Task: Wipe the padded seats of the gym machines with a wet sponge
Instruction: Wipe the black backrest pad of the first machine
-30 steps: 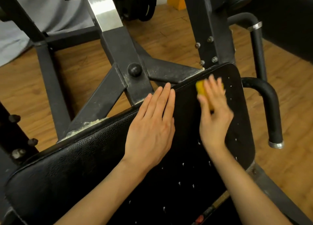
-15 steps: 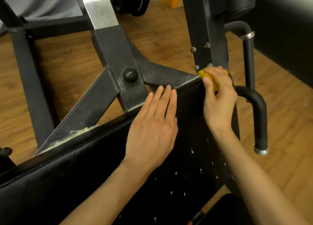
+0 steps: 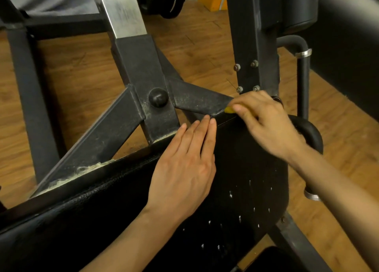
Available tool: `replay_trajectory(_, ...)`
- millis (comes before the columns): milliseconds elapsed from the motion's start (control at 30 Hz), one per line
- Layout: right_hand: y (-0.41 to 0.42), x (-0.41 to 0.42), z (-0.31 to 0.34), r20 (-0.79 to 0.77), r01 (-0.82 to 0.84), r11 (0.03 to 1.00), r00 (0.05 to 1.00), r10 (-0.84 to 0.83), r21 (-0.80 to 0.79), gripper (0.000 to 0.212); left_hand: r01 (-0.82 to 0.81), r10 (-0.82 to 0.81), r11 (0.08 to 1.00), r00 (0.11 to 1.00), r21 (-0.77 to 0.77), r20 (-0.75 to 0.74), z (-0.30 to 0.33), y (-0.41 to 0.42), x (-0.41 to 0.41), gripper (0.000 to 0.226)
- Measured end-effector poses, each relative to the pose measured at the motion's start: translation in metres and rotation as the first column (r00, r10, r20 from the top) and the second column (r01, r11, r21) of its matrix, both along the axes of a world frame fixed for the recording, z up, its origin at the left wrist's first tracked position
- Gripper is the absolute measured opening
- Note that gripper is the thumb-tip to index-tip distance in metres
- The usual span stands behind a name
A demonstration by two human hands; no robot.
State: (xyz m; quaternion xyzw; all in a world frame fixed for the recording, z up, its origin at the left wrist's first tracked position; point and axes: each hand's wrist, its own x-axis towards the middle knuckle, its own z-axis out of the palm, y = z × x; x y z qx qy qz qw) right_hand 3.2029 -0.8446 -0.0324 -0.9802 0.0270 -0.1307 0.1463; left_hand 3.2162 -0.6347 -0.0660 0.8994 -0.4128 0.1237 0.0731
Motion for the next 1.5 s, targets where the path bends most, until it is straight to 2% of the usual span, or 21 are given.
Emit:
replay_trajectory(33, -0.014, 0.002, 0.004, -0.027, 0.003, 1.000, 1.000, -0.003, 0.009, 0.025, 0.003, -0.003, 1.000, 1.000, 0.006, 0.000, 0.000, 0.000, 0.000, 0.060)
replay_trajectory(167, -0.044, 0.016, 0.005, 0.010, 0.306, 0.949, 0.951, -0.308, 0.079, 0.024, -0.008, 0.008, 1.000, 1.000, 0.012, 0.016, -0.001, 0.000, 0.000, 0.060)
replay_trajectory(200, -0.033, 0.019, 0.003, 0.009, 0.297, 0.954, 0.955, -0.297, 0.047, 0.024, -0.013, 0.012, 1.000, 1.000, 0.013, 0.021, 0.000, -0.001, -0.001, 0.060)
replay_trajectory(267, 0.001, 0.020, -0.001, -0.017, 0.130, 0.991, 0.991, -0.131, -0.017, 0.023, -0.019, 0.018, 1.000, 1.000, 0.015, 0.026, 0.000, -0.001, -0.001, 0.059)
replay_trajectory(333, 0.018, 0.014, -0.001, -0.028, -0.062, 0.998, 0.998, 0.061, -0.016, 0.024, -0.021, 0.020, 1.000, 0.999, 0.019, 0.028, 0.000, -0.001, -0.002, 0.059)
replay_trajectory(367, 0.011, 0.011, -0.001, -0.026, -0.084, 0.996, 0.996, 0.084, 0.008, 0.026, -0.022, 0.022, 0.999, 0.999, 0.023, 0.026, 0.000, 0.000, -0.002, 0.059)
replay_trajectory(500, -0.040, 0.008, 0.000, 0.110, 0.280, 0.945, 0.947, -0.300, 0.170, 0.026, -0.025, 0.024, 0.999, 0.999, 0.021, 0.029, 0.001, 0.000, -0.002, 0.058)
replay_trajectory(567, -0.026, 0.009, -0.007, 0.155, 0.362, 0.914, 0.908, -0.390, 0.182, 0.024, -0.025, 0.025, 1.000, 0.999, 0.013, 0.034, 0.001, -0.001, -0.002, 0.058)
replay_trajectory(633, 0.013, 0.003, -0.017, 0.177, 0.288, 0.943, 0.932, -0.315, 0.166, 0.022, -0.025, 0.025, 1.000, 0.999, 0.018, 0.038, 0.000, -0.001, -0.002, 0.060)
replay_trajectory(733, 0.038, -0.005, -0.013, 0.146, 0.017, 0.998, 0.989, -0.025, 0.058, 0.023, -0.020, 0.019, 0.999, 0.999, 0.030, 0.040, 0.000, 0.000, -0.003, 0.060)
replay_trajectory(767, 0.027, 0.000, -0.007, 0.100, 0.009, 0.999, 0.995, -0.012, 0.034, 0.024, -0.020, 0.019, 0.999, 0.999, 0.032, 0.039, 0.000, 0.001, -0.003, 0.060)
replay_trajectory(833, -0.009, 0.019, 0.005, -0.021, 0.160, 0.986, 0.987, -0.160, 0.043, 0.025, -0.026, 0.025, 1.000, 0.999, 0.016, 0.043, 0.001, 0.001, -0.002, 0.058)
replay_trajectory(933, -0.025, 0.027, 0.007, -0.035, 0.378, 0.924, 0.926, -0.377, 0.046, 0.026, -0.017, 0.017, 1.000, 0.999, 0.002, 0.033, 0.001, 0.000, -0.002, 0.059)
replay_trajectory(1000, 0.004, 0.018, -0.005, 0.039, 0.294, 0.956, 0.955, -0.294, 0.008, 0.023, -0.007, 0.007, 1.000, 1.000, -0.002, 0.030, 0.000, 0.000, -0.002, 0.060)
replay_trajectory(1100, 0.029, -0.010, -0.010, 0.093, 0.031, 0.999, 0.995, -0.033, 0.030, 0.026, 0.017, -0.016, 1.000, 0.999, -0.025, 0.051, -0.003, 0.001, -0.002, 0.059)
replay_trajectory(1133, 0.018, -0.012, -0.012, 0.119, 0.045, 0.998, 0.992, -0.048, 0.032, 0.029, 0.034, -0.033, 0.999, 0.998, -0.029, 0.057, -0.003, 0.001, -0.002, 0.058)
replay_trajectory(1200, -0.012, -0.009, -0.017, 0.223, 0.242, 0.961, 0.938, -0.267, 0.133, 0.031, 0.063, -0.061, 0.998, 0.995, -0.027, 0.074, -0.005, 0.001, -0.001, 0.059)
replay_trajectory(1300, 0.000, -0.007, -0.034, 0.312, 0.452, 0.775, 0.733, -0.605, 0.441, 0.033, 0.099, -0.098, 0.995, 0.989, -0.004, 0.106, -0.007, 0.000, -0.001, 0.059)
replay_trajectory(1367, 0.050, -0.018, -0.053, 0.341, 0.402, 0.735, 0.695, -0.633, 0.546, 0.036, 0.113, -0.112, 0.994, 0.986, 0.003, 0.127, -0.009, 0.001, 0.000, 0.060)
replay_trajectory(1433, 0.086, -0.040, -0.069, 0.379, 0.304, 0.772, 0.734, -0.563, 0.558, 0.038, 0.137, -0.138, 0.990, 0.981, 0.018, 0.138, -0.010, 0.002, 0.000, 0.060)
replay_trajectory(1500, 0.070, -0.045, -0.071, 0.403, 0.267, 0.820, 0.767, -0.499, 0.506, 0.038, 0.158, -0.163, 0.986, 0.973, 0.044, 0.162, -0.012, 0.003, 0.000, 0.058)
